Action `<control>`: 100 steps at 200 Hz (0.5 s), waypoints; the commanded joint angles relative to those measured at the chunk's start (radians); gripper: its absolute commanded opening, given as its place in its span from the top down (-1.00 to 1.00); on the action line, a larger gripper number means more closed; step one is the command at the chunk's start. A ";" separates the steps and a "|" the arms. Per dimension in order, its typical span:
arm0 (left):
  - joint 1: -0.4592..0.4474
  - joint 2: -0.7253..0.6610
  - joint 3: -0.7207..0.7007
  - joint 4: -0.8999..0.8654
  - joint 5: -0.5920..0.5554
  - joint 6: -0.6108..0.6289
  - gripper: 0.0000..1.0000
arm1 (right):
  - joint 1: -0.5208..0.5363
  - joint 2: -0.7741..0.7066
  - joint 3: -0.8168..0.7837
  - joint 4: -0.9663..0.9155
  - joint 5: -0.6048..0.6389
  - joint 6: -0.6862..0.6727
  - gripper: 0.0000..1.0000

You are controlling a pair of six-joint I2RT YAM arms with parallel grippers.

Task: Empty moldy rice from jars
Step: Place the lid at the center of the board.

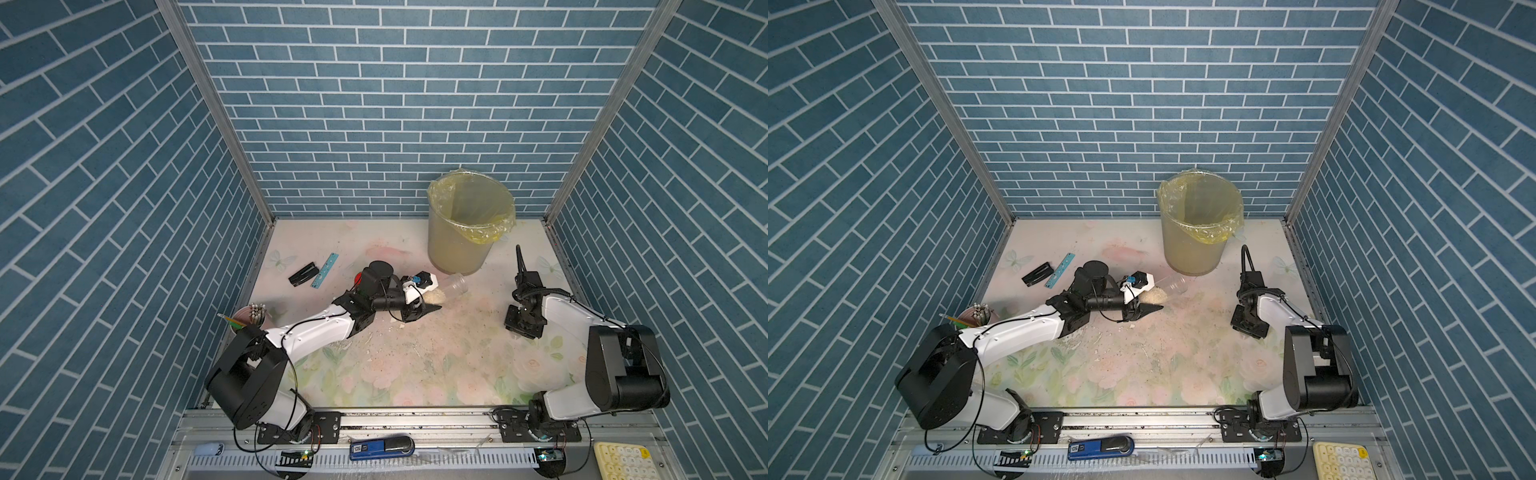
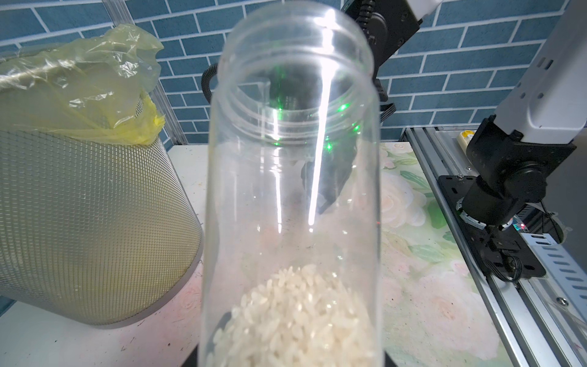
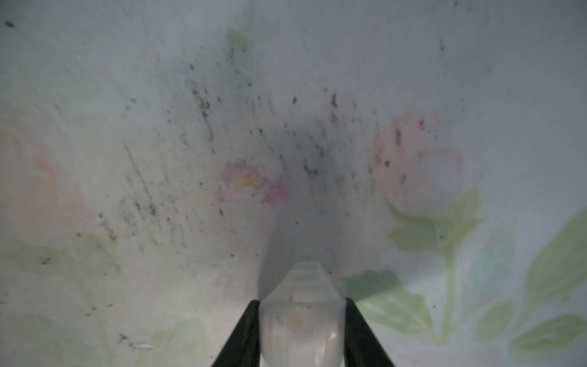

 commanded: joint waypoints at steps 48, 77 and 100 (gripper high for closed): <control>-0.004 -0.028 0.002 0.013 -0.008 0.004 1.00 | -0.010 -0.017 -0.029 0.014 -0.006 0.037 0.15; -0.004 -0.028 0.002 0.009 -0.010 0.005 1.00 | -0.014 -0.028 -0.031 0.004 -0.008 0.036 -0.17; -0.004 -0.030 0.004 0.005 -0.010 0.004 1.00 | -0.015 -0.033 -0.030 -0.006 -0.008 0.036 -0.55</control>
